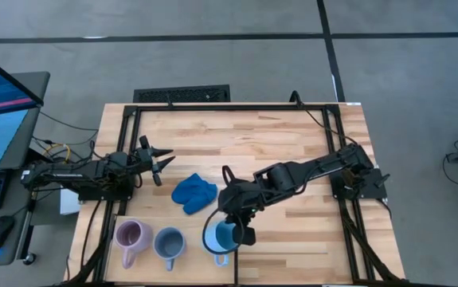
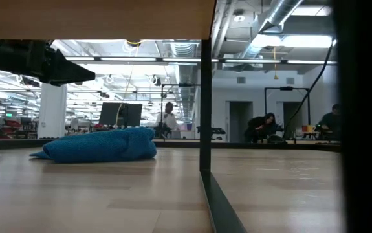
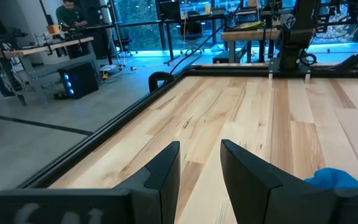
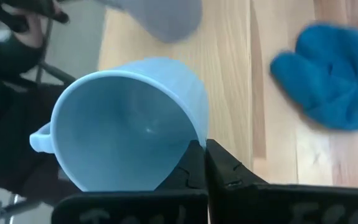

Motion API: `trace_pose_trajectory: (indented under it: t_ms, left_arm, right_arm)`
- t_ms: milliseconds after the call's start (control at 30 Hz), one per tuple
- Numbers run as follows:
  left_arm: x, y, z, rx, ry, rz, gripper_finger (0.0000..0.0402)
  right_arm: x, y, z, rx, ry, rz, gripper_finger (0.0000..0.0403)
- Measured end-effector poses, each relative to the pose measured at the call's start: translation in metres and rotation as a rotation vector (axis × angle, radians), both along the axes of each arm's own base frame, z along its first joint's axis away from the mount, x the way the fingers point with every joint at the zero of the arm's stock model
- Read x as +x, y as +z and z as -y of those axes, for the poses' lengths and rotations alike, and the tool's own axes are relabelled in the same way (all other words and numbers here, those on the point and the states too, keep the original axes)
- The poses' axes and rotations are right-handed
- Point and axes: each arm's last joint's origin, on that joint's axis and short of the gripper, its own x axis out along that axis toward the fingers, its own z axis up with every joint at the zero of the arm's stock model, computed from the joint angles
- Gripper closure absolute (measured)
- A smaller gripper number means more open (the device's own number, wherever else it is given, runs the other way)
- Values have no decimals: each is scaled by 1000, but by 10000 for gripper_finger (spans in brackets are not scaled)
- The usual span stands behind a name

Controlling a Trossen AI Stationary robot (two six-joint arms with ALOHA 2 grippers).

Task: Stack small to large cups/mugs on shelf
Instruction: Put the light blue cup on the shelf

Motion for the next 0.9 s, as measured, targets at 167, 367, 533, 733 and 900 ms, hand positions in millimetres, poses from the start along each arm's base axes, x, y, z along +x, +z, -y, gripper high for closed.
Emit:
trace_pose_trajectory:
  t_ms: [167, 367, 533, 733, 900]
  left_arm:
    - [0, 0, 0, 0, 0, 0, 293]
    - [0, 0, 0, 0, 0, 0, 293]
    - [0, 0, 0, 0, 0, 0, 293]
    - [0, 0, 0, 0, 1, 0, 293]
    - [0, 0, 0, 0, 1, 0, 293]
  right_arm:
    - [-2, -1, 1, -4, -56, -35, 402]
    - [-8, -4, -1, 15, -102, -105, 402]
    - [-13, -6, -2, 18, -144, -168, 402]
    - [-13, -5, -6, 29, -126, -160, 402]
    - [-10, -3, -8, 29, -77, -105, 402]
